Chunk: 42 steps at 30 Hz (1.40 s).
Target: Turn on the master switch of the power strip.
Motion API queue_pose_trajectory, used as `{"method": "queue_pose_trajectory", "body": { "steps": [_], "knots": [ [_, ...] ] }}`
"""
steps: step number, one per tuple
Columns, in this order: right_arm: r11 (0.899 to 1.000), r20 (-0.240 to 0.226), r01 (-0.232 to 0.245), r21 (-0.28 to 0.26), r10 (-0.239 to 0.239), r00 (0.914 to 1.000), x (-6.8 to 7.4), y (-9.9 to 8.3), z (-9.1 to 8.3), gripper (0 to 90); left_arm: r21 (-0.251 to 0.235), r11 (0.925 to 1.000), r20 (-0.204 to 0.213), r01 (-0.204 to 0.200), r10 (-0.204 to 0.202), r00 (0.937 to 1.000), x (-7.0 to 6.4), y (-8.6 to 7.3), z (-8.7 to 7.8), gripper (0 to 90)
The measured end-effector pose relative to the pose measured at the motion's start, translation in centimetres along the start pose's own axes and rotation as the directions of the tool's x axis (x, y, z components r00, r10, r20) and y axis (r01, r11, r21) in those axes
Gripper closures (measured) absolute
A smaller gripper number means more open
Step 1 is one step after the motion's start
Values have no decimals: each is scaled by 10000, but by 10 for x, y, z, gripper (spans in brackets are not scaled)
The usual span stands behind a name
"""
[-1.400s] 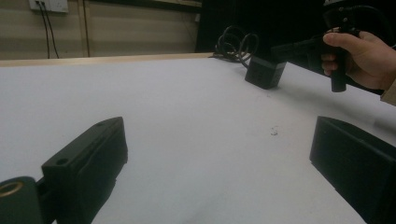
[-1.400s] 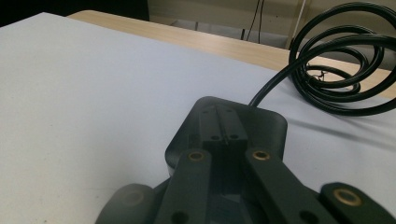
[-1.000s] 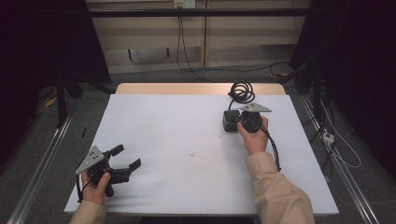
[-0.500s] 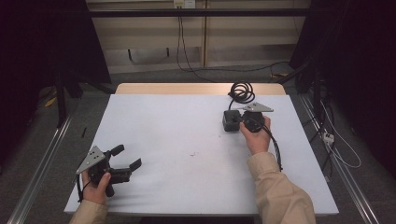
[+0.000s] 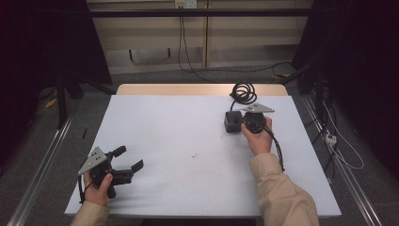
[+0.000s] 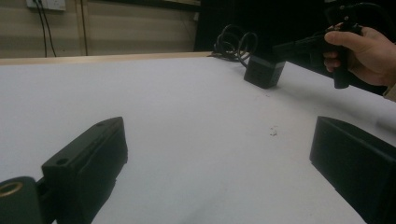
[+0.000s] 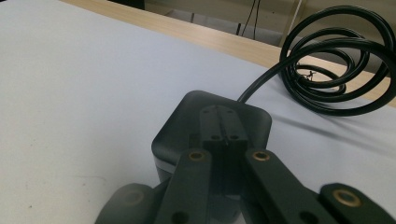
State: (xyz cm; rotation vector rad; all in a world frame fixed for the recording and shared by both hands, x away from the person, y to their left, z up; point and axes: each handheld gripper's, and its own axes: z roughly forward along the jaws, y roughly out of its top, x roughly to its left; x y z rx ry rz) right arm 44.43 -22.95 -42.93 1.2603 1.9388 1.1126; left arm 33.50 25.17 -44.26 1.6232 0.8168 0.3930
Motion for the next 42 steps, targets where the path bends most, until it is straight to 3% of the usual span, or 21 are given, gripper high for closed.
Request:
{"method": "queue_pose_trajectory", "body": {
  "steps": [5, 42],
  "knots": [
    [9998, -44, -210, -39, 210, 9998, -1, -1, 0, 900, 11, 10000, 32, 10, -10, 10000, 0, 0, 1, 37],
    [9988, 3, -485, 65, 485, 9988, 0, 0, 0, 900, 16, 10000, 5, -2, 2, 10000, -1, 0, 1, 37]
  ]
}}
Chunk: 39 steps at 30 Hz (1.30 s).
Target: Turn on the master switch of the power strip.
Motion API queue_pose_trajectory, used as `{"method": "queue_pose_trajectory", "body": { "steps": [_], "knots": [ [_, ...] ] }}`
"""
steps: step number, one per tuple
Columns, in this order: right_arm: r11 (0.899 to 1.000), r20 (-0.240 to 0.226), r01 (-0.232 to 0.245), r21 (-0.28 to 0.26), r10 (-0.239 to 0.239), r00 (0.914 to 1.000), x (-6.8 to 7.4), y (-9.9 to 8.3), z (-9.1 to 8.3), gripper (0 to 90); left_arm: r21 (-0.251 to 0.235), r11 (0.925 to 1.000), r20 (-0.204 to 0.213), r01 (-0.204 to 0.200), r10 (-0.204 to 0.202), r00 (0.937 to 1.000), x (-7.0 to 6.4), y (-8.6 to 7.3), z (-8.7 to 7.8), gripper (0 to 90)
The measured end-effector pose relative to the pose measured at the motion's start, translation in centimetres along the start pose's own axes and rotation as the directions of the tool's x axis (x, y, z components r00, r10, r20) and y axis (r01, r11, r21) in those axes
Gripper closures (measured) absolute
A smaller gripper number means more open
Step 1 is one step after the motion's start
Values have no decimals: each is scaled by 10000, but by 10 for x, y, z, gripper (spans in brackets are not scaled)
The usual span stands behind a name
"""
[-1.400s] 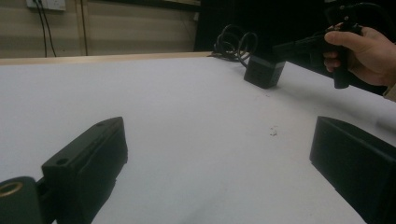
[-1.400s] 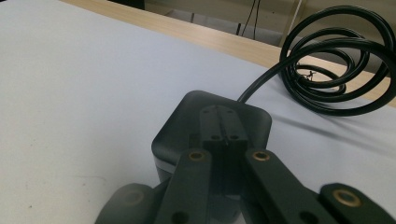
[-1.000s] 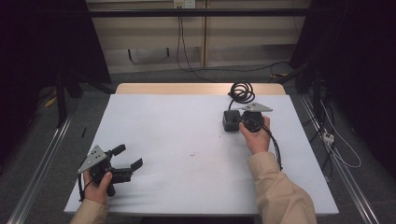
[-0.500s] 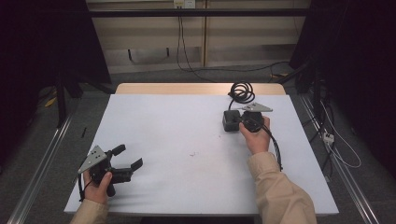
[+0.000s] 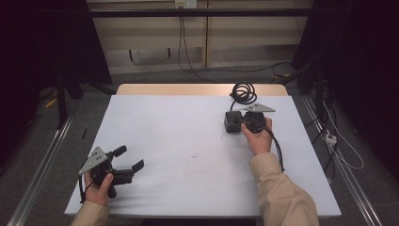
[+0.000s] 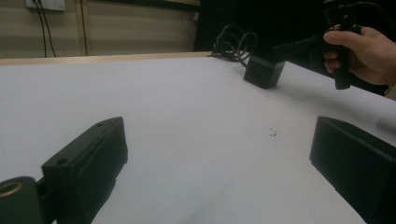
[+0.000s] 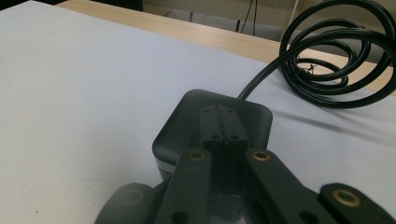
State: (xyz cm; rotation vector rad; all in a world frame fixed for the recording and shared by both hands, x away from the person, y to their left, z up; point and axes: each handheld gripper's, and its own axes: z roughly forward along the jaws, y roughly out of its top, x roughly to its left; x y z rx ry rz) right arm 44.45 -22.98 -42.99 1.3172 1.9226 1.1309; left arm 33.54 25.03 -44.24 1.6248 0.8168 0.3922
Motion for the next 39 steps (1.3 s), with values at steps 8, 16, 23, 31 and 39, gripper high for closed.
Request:
{"method": "queue_pose_trajectory", "body": {
  "steps": [8, 16, 23, 31, 39],
  "knots": [
    [9999, -98, -39, 139, 40, 9999, -1, 2, 1, 900, -6, 10000, 28, 1, -1, 10000, 0, 0, 1, 37],
    [9991, 115, 387, 194, -390, 9992, 6, 4, 5, 900, -7, 10000, 4, 5, -5, 10000, 1, 0, -1, 37],
    [9996, 96, 262, 64, -263, 9996, 6, 2, 5, 900, -30, 10000, -19, 45, -45, 10000, 3, -1, -2, 37],
    [9998, 60, 184, 6, -184, 9998, 5, 2, 5, 900, -32, 10000, 4, 34, -34, 10000, 2, 0, -1, 37],
    [10000, 124, 19, -79, -18, 9999, 6, 1, 5, 900, -17, 10000, -12, 8, -8, 10000, 2, 0, -3, 37]
  ]
}}
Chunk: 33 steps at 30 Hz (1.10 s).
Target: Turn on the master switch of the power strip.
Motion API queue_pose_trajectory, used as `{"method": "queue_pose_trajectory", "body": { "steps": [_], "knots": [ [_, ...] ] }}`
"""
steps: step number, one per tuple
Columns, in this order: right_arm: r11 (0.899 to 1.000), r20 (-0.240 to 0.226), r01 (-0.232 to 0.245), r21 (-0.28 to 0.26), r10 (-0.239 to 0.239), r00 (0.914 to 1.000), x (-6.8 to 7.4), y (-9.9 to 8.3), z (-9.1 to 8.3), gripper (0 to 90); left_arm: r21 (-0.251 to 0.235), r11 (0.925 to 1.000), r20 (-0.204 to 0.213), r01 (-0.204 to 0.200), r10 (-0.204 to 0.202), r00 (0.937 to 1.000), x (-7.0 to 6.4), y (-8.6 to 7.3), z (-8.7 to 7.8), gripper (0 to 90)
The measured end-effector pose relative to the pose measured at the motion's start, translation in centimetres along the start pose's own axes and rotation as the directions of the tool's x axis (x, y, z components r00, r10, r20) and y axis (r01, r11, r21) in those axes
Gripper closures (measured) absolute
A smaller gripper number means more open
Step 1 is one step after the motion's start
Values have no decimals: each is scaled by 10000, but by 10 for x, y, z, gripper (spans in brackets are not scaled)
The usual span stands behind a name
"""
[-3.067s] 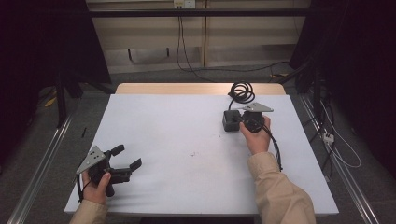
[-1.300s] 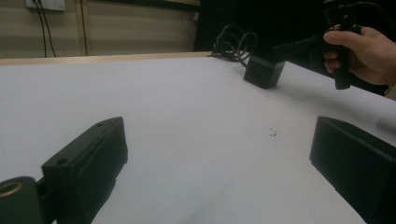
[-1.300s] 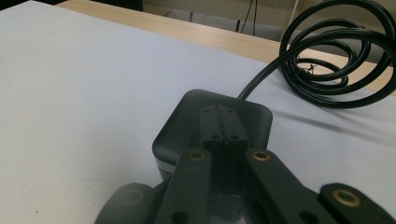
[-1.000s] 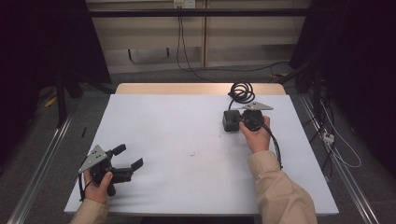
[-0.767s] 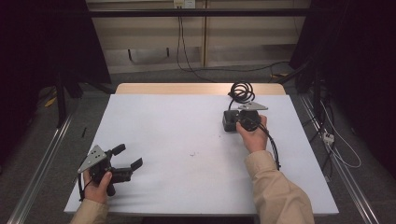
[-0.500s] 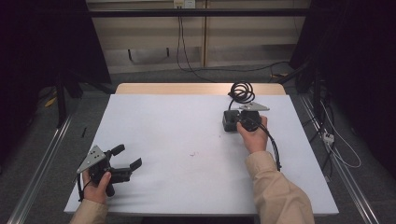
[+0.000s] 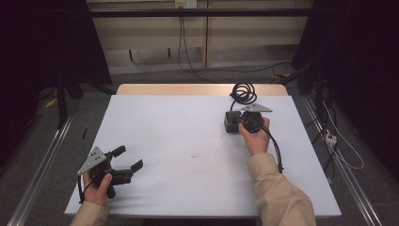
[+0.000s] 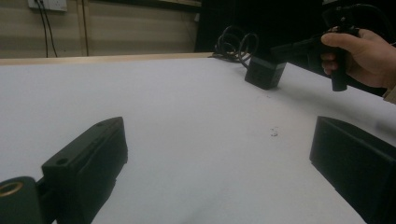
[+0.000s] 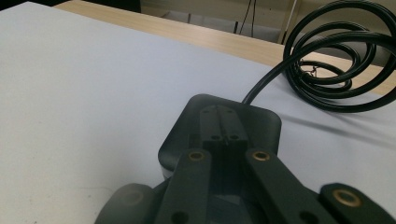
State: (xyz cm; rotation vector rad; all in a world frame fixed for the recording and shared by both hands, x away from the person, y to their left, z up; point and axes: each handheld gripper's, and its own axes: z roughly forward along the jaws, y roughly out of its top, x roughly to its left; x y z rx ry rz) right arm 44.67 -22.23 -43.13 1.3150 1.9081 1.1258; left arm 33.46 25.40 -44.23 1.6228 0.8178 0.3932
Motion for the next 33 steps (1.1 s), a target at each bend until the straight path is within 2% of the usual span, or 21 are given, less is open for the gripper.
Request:
{"method": "queue_pose_trajectory", "body": {
  "steps": [4, 7, 12, 16, 18, 21, 25, 27, 33],
  "knots": [
    [9998, 3, -176, -116, 176, 9998, 0, -2, -1, 900, -65, 10000, -35, 52, -52, 10000, 0, 0, -1, 37],
    [9998, 73, -131, -119, 132, 9999, 1, -1, 0, 900, -65, 10000, -51, 27, -27, 10000, 0, 0, -1, 37],
    [9993, -50, -316, -188, 315, 9995, 0, -1, 0, 900, -61, 10000, -84, 39, -40, 10000, 0, 0, -1, 37],
    [9994, -27, -226, -250, 225, 9997, 1, -1, -1, 896, -72, 10000, -51, 22, -22, 10000, 0, 0, -2, 37],
    [9992, -10, -175, -372, 175, 9998, 3, -1, -2, 818, -51, 10000, -86, 52, -52, 9999, 0, 0, -3, 37],
    [9987, -8, -155, -490, 154, 9999, 5, 1, -4, 750, -34, 10000, -101, 9, -9, 9999, 1, 0, -3, 37],
    [9981, -284, -191, -585, 174, 9994, 6, 1, -9, 667, -61, 10000, -79, 27, -27, 10000, 0, 0, -4, 37],
    [9978, -360, -320, -588, 300, 9989, 7, 1, -11, 595, -60, 10000, -52, -30, 29, 10000, 0, 0, -4, 37],
    [9982, -834, -478, -357, 447, 9955, 9, 2, -21, 428, -41, 10000, -36, -3, 3, 10000, 0, 0, -3, 37]
  ]
}}
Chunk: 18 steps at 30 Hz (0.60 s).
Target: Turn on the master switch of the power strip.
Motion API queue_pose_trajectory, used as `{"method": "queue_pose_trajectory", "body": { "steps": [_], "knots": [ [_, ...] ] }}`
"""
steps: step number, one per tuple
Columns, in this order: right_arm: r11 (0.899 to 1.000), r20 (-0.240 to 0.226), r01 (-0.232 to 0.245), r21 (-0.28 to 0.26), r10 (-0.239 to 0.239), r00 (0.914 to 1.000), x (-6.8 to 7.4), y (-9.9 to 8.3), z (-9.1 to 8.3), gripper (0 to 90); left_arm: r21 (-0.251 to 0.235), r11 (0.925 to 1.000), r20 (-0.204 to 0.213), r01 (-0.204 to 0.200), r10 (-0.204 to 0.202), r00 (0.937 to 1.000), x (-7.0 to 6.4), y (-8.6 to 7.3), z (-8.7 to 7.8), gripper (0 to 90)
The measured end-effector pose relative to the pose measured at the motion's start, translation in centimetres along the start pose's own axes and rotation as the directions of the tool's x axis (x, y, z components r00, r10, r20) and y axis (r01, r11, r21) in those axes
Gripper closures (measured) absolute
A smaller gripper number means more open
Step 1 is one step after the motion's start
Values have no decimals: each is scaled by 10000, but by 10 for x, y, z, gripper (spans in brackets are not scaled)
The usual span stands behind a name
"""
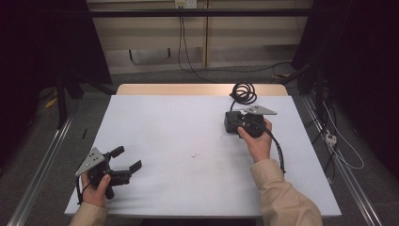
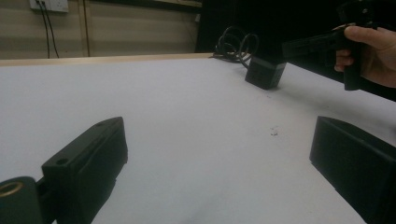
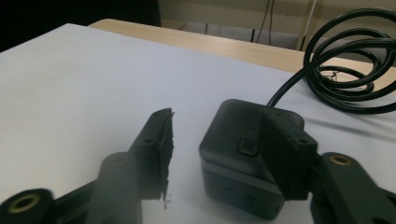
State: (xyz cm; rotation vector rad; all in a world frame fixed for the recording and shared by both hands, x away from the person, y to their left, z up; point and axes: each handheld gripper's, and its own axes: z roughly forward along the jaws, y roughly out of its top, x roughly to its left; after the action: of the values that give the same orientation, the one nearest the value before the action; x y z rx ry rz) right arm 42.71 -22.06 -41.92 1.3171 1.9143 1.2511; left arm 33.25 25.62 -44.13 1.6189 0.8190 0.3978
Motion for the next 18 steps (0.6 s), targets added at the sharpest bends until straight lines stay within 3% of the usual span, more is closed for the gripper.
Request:
{"method": "queue_pose_trajectory", "body": {
  "steps": [7, 18],
  "knots": [
    [10000, -380, -20, -63, 18, 9993, 6, -7, -16, 276, 39, 10000, 33, 2, -3, 10000, -1, 0, 2, 37],
    [10000, -781, -50, -85, 43, 9969, 14, -29, -36, 202, 96, 10000, 20, -5, 5, 10000, -2, -1, 3, 37]
  ]
}}
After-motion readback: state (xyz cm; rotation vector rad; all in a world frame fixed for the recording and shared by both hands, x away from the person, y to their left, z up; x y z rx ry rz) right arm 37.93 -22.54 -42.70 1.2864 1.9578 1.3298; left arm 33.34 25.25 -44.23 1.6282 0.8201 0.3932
